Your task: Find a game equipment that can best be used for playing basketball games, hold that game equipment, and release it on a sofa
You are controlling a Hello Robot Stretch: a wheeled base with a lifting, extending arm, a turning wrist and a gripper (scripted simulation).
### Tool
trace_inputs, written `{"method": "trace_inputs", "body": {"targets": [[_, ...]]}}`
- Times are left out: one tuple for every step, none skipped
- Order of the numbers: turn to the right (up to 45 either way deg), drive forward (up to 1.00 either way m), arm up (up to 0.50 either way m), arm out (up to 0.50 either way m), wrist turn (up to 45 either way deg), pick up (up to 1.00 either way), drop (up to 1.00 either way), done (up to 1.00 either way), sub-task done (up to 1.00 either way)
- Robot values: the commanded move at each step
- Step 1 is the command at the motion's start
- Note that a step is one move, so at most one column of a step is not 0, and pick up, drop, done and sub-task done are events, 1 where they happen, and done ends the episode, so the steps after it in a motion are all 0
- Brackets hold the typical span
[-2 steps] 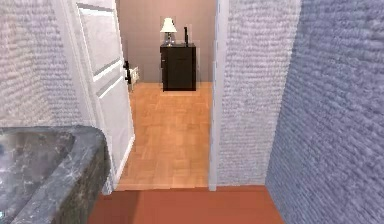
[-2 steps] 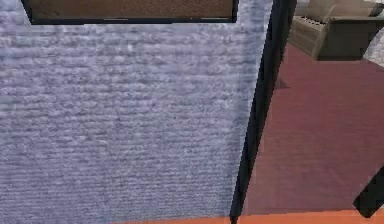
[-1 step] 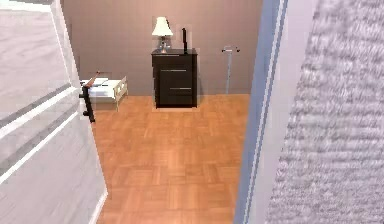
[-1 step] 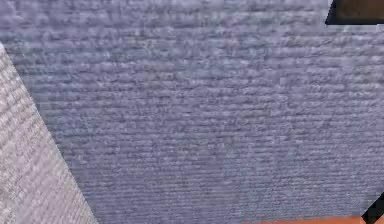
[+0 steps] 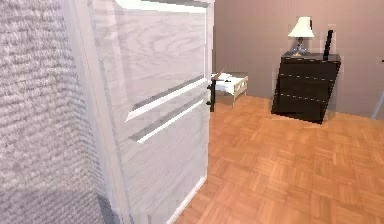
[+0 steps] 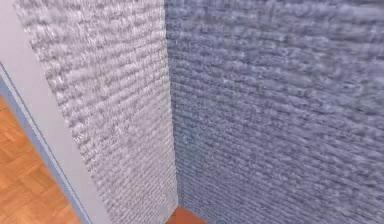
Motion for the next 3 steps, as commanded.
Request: {"method": "trace_inputs", "body": {"targets": [[-3.0,0.0,0.0,0.0,0.0,0.0,0.0,0.0,0.0],[45.0,0.0,0.0,0.0,0.0,0.0,0.0,0.0,0.0],[33.0,0.0,0.0,0.0,0.0,0.0,0.0,0.0,0.0]]}}
